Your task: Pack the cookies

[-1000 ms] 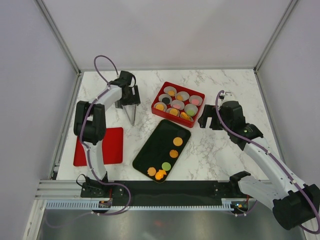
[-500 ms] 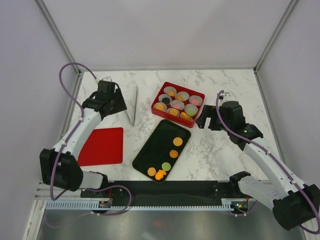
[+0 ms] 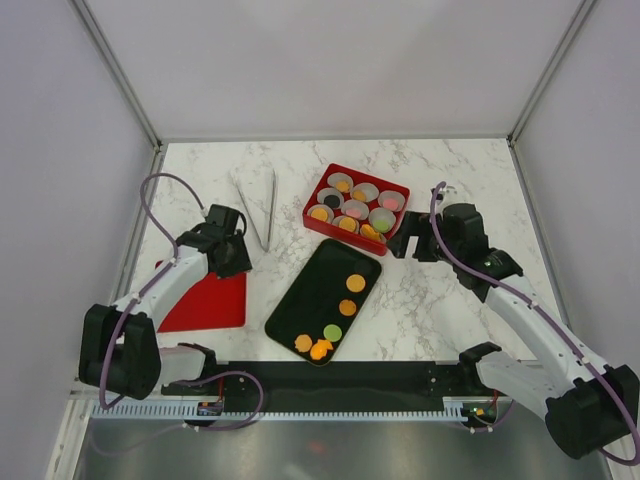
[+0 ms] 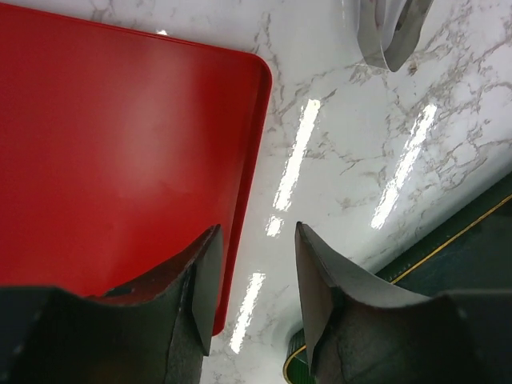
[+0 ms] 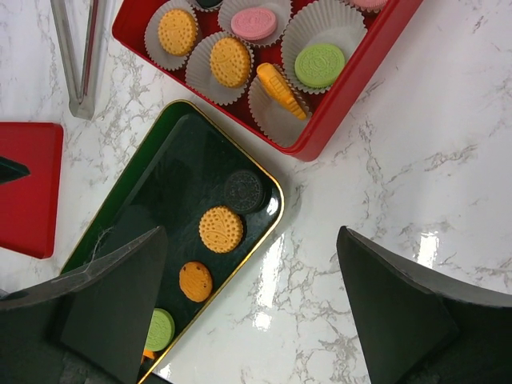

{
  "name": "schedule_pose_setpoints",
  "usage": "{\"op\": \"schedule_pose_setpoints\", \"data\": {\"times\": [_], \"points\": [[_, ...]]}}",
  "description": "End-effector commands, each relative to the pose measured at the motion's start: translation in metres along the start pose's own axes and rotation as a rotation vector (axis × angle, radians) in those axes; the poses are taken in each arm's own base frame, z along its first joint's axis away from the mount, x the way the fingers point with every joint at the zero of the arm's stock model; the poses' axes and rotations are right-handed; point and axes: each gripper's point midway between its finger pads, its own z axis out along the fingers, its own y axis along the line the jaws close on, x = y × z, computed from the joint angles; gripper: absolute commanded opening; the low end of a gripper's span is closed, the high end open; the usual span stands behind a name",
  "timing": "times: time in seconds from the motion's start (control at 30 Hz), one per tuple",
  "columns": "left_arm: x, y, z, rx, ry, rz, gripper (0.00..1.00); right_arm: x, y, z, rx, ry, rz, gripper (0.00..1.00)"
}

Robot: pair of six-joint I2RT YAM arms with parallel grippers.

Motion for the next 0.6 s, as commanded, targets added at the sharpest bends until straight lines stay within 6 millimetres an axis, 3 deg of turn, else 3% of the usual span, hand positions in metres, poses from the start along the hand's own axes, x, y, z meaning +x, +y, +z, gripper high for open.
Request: {"op": "schedule_pose_setpoints", "data": {"times": [0.0, 0.4, 0.53, 0.57], "points": [[-0.001, -0.017, 0.012, 0.024, -0.014, -0.033, 0.49, -0.009, 0.012, 0.007, -0.044, -0.031, 0.009, 0.95], [0.022, 0.000, 0.050, -0.095, 0.035, -0.069, 0.43, -0.009, 0.024, 0.018, -0.067, -0.012, -0.003, 0.94], [0.024, -0.002, 0.054, -0.088, 0.043, -0.065, 0.23, -0.007, 0.033, 0.023, -0.089, -0.002, -0.006, 0.94], [0.023, -0.004, 0.053, -0.076, 0.040, -0.064, 0.13, -0.006, 0.036, 0.025, -0.097, -0.002, -0.003, 0.93]]}}
